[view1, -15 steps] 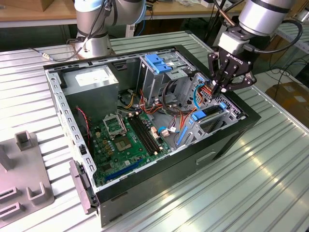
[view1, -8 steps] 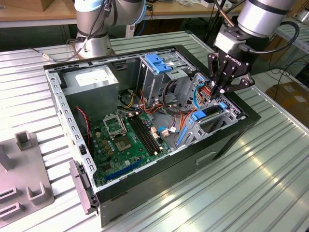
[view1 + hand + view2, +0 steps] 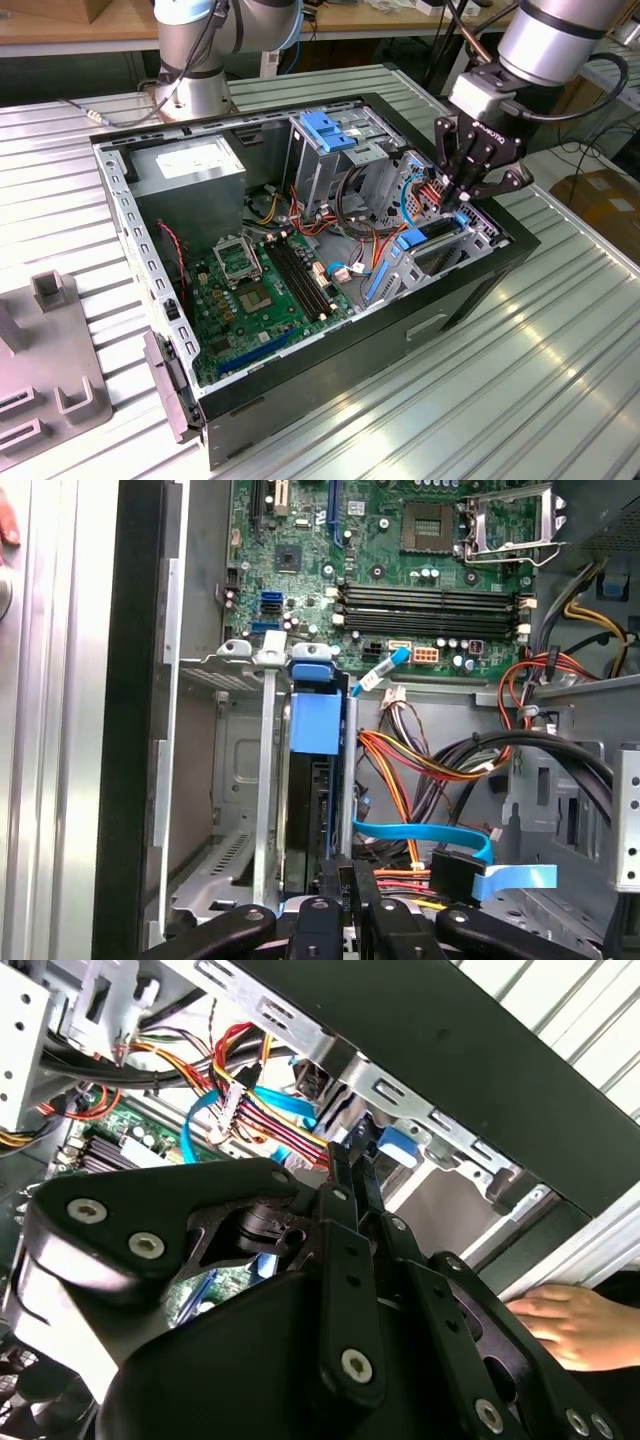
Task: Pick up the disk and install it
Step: 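Insert the first disk wire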
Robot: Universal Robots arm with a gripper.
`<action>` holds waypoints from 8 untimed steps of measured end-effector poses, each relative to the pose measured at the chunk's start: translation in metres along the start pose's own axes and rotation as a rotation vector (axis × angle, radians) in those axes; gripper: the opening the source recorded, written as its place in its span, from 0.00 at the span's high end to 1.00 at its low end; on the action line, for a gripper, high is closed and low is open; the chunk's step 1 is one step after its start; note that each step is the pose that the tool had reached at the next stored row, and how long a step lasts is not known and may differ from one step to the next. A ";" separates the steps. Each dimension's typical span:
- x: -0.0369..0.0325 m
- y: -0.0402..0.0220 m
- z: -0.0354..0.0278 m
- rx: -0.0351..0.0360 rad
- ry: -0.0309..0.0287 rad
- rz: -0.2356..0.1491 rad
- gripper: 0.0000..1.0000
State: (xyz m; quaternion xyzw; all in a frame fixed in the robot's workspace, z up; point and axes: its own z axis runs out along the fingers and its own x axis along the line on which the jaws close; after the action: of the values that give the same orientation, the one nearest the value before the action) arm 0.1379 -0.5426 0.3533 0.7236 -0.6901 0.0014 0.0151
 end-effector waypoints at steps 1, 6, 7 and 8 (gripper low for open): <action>0.0006 0.0008 0.0009 -0.0001 0.0001 0.001 0.84; 0.0009 0.0048 0.0043 -0.0006 0.0030 0.019 0.84; 0.0022 0.0058 0.0045 -0.0006 0.0032 0.019 0.84; 0.0034 0.0065 0.0048 -0.0007 0.0031 0.019 0.84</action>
State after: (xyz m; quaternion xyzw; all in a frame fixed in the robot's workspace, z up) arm 0.1315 -0.5464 0.3488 0.7171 -0.6968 0.0025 0.0164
